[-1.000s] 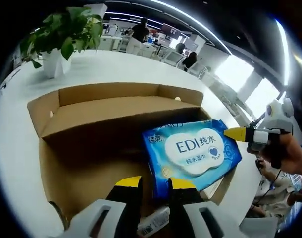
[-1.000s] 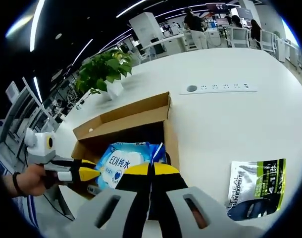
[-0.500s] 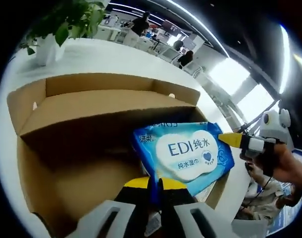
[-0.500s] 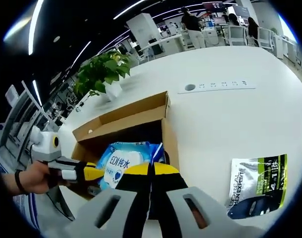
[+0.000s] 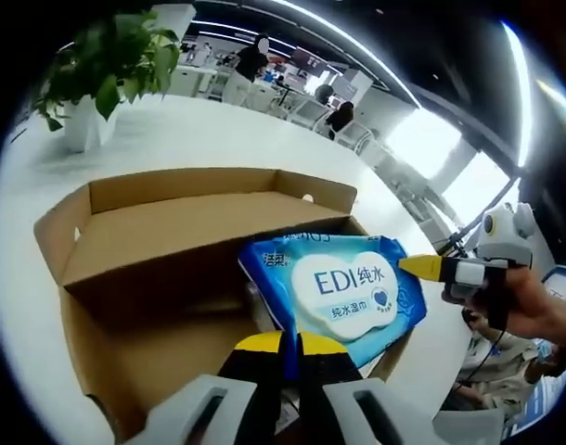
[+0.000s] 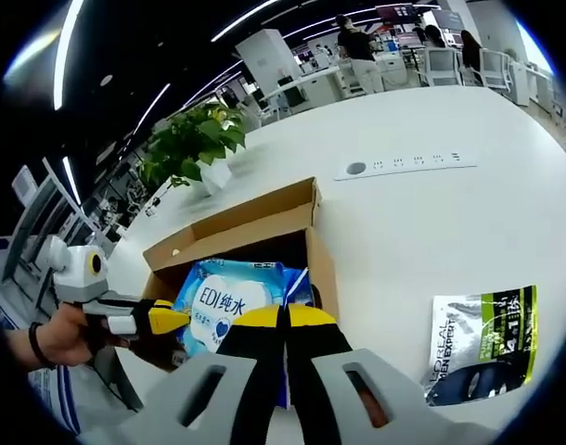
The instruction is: Operate the shoe box by opening the lid, removing the specified soft item, and placing it in the target area until the item is outside and the box remains undamaged.
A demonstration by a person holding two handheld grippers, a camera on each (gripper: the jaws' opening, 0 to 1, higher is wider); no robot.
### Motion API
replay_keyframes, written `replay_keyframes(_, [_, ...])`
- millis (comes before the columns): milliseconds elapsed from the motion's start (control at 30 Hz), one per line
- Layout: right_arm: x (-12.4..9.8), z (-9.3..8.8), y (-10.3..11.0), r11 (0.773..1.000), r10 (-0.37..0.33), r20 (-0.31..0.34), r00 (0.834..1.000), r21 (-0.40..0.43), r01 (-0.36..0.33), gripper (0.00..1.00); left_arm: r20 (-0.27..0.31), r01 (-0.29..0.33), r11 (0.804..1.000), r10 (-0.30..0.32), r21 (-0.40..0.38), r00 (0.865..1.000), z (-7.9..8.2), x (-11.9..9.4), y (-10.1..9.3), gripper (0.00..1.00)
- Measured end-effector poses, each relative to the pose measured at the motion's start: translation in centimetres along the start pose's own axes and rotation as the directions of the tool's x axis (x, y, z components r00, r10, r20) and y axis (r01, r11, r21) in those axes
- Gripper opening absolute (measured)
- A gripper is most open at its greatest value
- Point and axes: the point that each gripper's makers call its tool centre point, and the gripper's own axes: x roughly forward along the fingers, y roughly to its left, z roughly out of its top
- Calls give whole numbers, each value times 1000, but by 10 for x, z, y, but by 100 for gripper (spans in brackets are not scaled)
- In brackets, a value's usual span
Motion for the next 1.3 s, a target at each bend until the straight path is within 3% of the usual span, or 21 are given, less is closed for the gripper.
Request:
replay_keyframes(400, [-18,16,7,999,34,54,998,18,-35,0,52,-3,999,0,48,999,20,-21,-18,3])
replay_keyframes(800, [-32,14,5,999,31,57,998,11,-31,0,57,6,998,-10,57,998,18,-26,-32,3])
replay_keyframes(1067, [-48,13,-9,1000,11,74,997,25,-13,0,42,25,996,-29,90,999,19,-20,-50,3])
replay_keyframes(1300, [-72,7,-36,998,-36,103,994,64,29,0,14,65,989,-67,131,998,20,-3,-77,3])
